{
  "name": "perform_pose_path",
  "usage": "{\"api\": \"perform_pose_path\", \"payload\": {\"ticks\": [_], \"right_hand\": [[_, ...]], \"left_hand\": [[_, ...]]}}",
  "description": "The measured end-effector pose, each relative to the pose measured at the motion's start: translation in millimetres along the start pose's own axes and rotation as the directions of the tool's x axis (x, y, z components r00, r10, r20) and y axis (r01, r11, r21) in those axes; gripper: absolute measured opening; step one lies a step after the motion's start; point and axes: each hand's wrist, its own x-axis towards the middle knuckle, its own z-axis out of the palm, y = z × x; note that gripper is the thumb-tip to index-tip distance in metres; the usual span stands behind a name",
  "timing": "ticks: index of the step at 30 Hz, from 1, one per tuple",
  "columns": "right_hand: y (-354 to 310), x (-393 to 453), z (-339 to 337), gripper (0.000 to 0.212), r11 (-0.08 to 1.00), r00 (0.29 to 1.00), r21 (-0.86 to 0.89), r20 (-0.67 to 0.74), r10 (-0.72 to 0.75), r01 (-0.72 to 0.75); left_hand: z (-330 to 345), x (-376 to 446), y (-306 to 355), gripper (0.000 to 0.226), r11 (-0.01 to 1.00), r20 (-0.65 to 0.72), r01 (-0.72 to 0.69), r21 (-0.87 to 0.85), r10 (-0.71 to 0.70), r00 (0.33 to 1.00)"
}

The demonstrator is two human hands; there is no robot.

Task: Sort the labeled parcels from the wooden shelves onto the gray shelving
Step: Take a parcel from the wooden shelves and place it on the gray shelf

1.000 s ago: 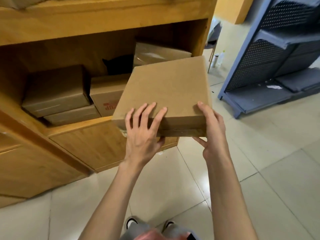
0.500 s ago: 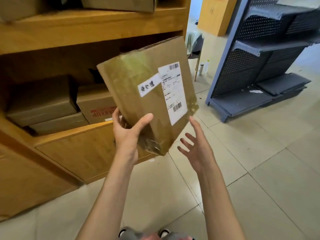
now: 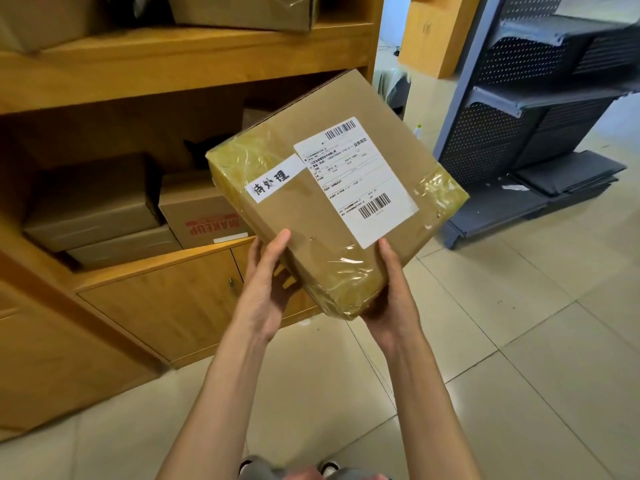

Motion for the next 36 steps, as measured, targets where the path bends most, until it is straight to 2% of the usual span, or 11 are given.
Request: {"api": "perform_pose_path", "payload": {"ticks": [4,8,11,13,16,18,20,21,24,28,36], "right_hand": [[2.6,-8.8,11.4,0.079,0.999,0.996,0.022,-0.084,-0.037,0.039],[10.7,-11.6,22.3,0.081,0.990,0.997,0.124,-0.064,-0.053,0.060],[9.1,-10.3,21.3,0.079,0.996,0.999,0.073,-0.021,-0.041,0.043],[-0.4,-7.4,14.0,0.083,0.999,0.997,0.009,-0.065,-0.043,0.043],[-25.5,-3.4,-9.7,0.098,0.990,0.975,0.057,-0.187,-0.118,0.131],[-43.4,-4.6,-30.0,0.078,0.981,0.962,0.028,-0.200,-0.184,0.194],[-53.5,-8.6,-44.2,0.046,0.977,0.970,-0.059,-0.124,-0.209,0.203],[-55.6,-10.3,-48.4,0.041,0.972,0.973,-0.113,-0.083,-0.214,0.204],[-59.3,-12.0,-53.6,0.038,0.950,0.969,-0.206,-0.022,-0.245,0.236],[-65.4,-8.5,-60.5,0.044,0.936,0.955,-0.216,-0.038,-0.293,0.279],[-83.3,8.1,-70.9,0.036,0.920,0.926,-0.198,-0.106,-0.362,0.337]], "left_hand": [[0.7,-2.0,-8.7,0.137,0.992,0.066,-0.004,0.126,-0.004,0.998],[5.2,-3.7,-24.1,0.126,0.980,0.112,-0.042,0.195,0.020,0.994],[0.9,2.4,-19.3,0.120,0.978,0.094,-0.070,0.195,0.052,0.994],[-5.4,6.6,-9.3,0.116,0.977,0.092,-0.080,0.196,0.063,0.994],[-17.1,11.4,6.9,0.113,0.974,0.093,-0.088,0.209,0.070,0.993],[-21.4,11.7,15.8,0.122,0.964,0.100,-0.096,0.247,0.073,0.992],[-22.0,12.3,20.9,0.134,0.952,0.106,-0.104,0.287,0.076,0.991],[-20.7,12.6,22.0,0.136,0.949,0.109,-0.111,0.295,0.082,0.991],[-13.4,15.3,20.0,0.125,0.944,0.116,-0.145,0.296,0.115,0.987],[-1.7,20.6,10.3,0.091,0.943,0.119,-0.184,0.277,0.156,0.980],[33.6,56.4,6.7,0.098,0.913,0.146,-0.225,0.341,0.185,0.972]]}}
